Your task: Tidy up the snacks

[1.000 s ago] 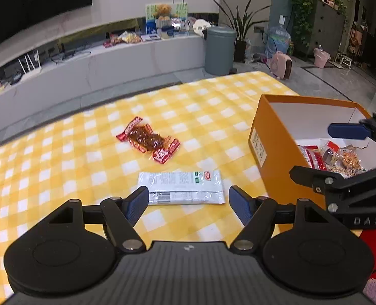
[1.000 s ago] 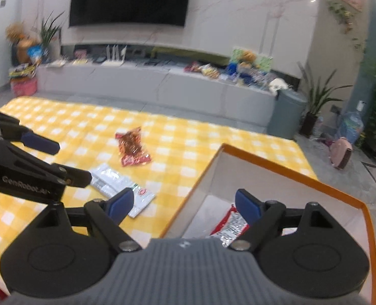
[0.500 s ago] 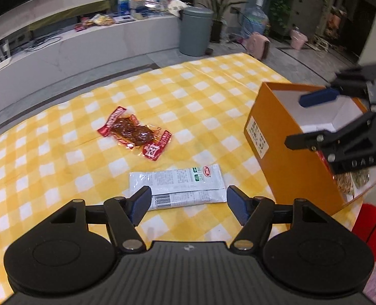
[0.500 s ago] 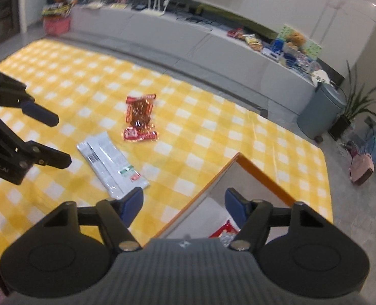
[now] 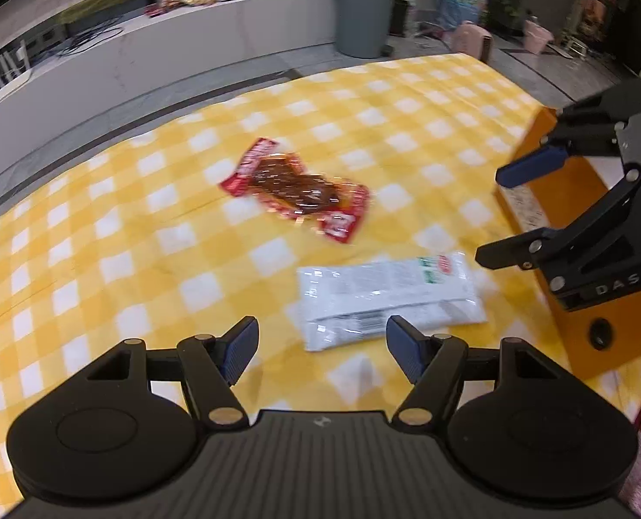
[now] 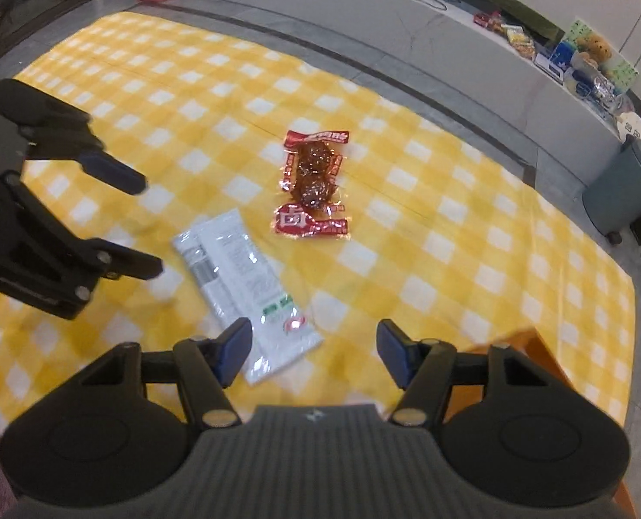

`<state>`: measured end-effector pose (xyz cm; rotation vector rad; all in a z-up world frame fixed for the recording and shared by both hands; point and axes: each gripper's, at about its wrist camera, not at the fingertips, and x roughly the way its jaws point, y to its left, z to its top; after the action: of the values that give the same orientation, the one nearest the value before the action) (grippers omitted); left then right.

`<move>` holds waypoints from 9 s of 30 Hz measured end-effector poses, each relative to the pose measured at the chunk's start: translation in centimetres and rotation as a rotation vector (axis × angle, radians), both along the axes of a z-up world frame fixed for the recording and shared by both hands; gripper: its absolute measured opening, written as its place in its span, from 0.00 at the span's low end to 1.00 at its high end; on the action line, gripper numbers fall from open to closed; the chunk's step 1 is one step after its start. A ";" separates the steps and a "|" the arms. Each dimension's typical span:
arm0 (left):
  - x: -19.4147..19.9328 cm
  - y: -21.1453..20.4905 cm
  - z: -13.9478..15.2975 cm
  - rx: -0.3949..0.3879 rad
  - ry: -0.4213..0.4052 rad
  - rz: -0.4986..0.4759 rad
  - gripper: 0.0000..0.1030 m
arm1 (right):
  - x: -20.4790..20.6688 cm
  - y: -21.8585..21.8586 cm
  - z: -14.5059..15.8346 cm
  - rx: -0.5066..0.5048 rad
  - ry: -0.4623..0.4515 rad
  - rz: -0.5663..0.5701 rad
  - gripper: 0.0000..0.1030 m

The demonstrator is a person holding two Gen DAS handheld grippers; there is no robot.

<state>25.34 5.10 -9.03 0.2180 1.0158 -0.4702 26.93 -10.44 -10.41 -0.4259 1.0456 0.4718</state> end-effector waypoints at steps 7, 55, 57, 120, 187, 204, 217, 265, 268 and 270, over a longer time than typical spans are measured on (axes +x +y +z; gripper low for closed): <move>2.5 1.0 -1.8 0.023 0.040 0.026 0.76 | 3.2 2.5 -3.0 0.019 0.142 0.018 0.68; 9.5 -0.8 -2.4 -0.232 0.073 0.416 0.68 | 9.9 -0.6 -2.5 0.065 0.127 -0.323 0.47; 10.6 -1.6 -2.8 -0.228 0.055 0.474 0.68 | 10.8 -0.8 -3.0 0.061 0.126 -0.356 0.47; -3.1 2.5 -5.4 -0.040 -0.001 0.242 0.87 | 2.5 7.4 -7.9 -0.053 0.143 -0.084 0.75; -10.1 -12.8 11.0 -0.279 -0.232 -0.076 0.69 | -11.6 -13.9 9.9 0.178 -0.067 -0.412 0.40; -4.8 -28.5 1.8 -0.148 0.043 -0.286 0.69 | -11.0 -26.1 0.5 0.031 0.121 -0.667 0.40; -4.5 -31.6 -1.2 -0.039 0.124 -0.326 0.70 | -8.5 -25.7 -3.1 -0.105 0.184 -0.584 0.41; -11.8 -16.7 14.7 -0.162 -0.340 -0.115 0.84 | -17.3 -17.3 12.9 0.072 -0.392 -0.557 0.88; -13.9 -13.8 16.0 -0.184 -0.421 -0.033 0.87 | -19.5 -15.5 14.1 0.135 -0.512 -0.546 0.93; -15.3 -12.4 16.3 -0.179 -0.462 0.011 0.87 | -21.1 -14.1 14.5 0.159 -0.586 -0.538 0.93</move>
<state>10.01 -7.30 7.29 0.1508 0.5199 -0.4706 5.80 -24.58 4.05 -0.1112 0.5117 -0.0604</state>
